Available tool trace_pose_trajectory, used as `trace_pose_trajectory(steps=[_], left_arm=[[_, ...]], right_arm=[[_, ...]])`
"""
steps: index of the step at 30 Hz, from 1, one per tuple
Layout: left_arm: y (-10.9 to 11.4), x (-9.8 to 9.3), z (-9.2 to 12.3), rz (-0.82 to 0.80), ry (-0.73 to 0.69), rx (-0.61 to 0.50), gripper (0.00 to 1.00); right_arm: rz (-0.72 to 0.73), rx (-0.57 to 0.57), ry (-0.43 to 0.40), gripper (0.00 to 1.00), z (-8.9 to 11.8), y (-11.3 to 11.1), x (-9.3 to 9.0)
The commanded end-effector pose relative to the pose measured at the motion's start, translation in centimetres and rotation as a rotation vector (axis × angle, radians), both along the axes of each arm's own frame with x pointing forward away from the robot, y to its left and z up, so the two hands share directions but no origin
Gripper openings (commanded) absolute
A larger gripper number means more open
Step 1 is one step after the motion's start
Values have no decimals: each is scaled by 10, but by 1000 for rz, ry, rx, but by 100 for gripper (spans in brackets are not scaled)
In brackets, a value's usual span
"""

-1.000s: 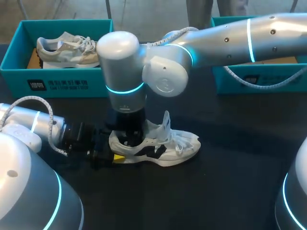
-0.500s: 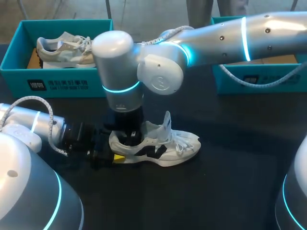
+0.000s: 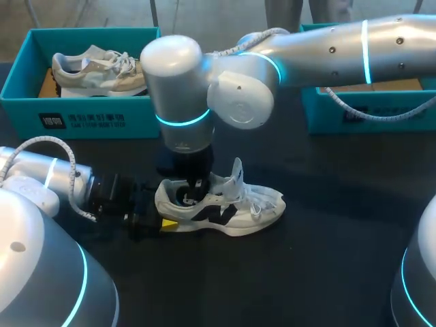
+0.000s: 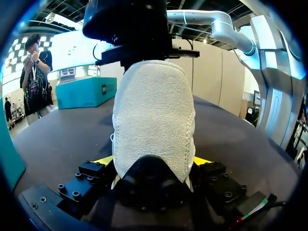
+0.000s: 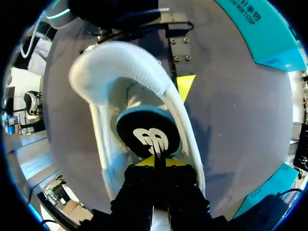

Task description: Take the shoe out of the shoebox, open the shoe tongue, remove and reinsert the insole, then place the shoe into the shoebox

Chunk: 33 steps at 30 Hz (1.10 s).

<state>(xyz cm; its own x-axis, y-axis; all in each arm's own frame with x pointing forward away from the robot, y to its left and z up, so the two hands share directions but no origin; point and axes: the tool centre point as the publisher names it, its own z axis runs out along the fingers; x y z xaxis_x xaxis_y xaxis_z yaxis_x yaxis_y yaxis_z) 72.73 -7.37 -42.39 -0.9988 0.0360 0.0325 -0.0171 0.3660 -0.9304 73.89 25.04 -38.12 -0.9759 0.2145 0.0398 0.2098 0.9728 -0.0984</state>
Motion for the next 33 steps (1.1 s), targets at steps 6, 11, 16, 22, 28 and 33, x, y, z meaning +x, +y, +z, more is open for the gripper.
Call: trace_pose_trajectory(steps=[6, 11, 16, 22, 28, 33], left_arm=[[0, 0, -2, 2, 0, 1, 0], [0, 0, -2, 2, 0, 1, 0], [0, 0, -2, 2, 0, 1, 0], [0, 0, -2, 2, 0, 1, 0], [0, 0, -2, 2, 0, 1, 0], [0, 0, -2, 2, 0, 1, 0]], right_arm=[[5, 54, -37, 0, 25, -10, 3], [8, 64, -58, 0, 34, -15, 2], [-13, 75, -75, 0, 39, -25, -2], [-34, 91, -91, 0, 44, -34, -5], [-8, 133, -98, 0, 48, -26, -3], [34, 158, -94, 0, 52, -8, 2]])
